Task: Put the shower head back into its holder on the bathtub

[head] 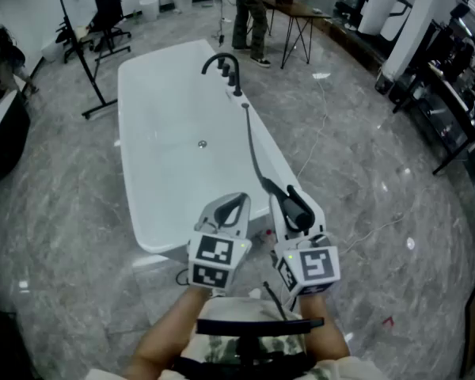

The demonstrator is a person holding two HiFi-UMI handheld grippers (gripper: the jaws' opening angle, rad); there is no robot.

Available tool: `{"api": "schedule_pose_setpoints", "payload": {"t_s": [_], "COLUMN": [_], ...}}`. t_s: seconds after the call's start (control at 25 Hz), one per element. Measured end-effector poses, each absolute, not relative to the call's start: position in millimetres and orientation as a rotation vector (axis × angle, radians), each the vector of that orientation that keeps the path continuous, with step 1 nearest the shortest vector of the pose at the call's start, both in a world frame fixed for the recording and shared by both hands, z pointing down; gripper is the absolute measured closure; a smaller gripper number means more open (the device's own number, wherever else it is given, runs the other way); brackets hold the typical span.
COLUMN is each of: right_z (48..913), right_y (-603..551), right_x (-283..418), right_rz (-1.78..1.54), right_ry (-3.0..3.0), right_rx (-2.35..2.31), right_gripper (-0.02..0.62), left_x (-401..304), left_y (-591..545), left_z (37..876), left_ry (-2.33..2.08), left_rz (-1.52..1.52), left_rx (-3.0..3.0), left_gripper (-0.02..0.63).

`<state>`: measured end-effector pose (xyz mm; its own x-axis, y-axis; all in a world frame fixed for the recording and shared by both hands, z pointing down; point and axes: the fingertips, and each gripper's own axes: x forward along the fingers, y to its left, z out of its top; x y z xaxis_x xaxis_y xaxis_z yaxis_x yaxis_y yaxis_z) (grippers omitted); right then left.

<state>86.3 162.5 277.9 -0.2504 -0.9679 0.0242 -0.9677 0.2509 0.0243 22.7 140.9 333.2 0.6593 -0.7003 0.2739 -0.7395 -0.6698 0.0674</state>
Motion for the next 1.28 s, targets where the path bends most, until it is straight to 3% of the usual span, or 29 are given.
{"api": "schedule_pose_setpoints", "payload": {"t_s": [1.28], "right_z": [263], "right_y": [162], "right_x": [126], "right_rz": [-0.146], "right_ry": [-2.509], "right_rx": [1.843], "right_gripper": [0.457], "left_x": [56], "left_y": [140], "left_z": [341], "left_ry": [-1.238], "left_rz": [0.384], "left_rx": [2.684], "left_gripper": [0.6]}}
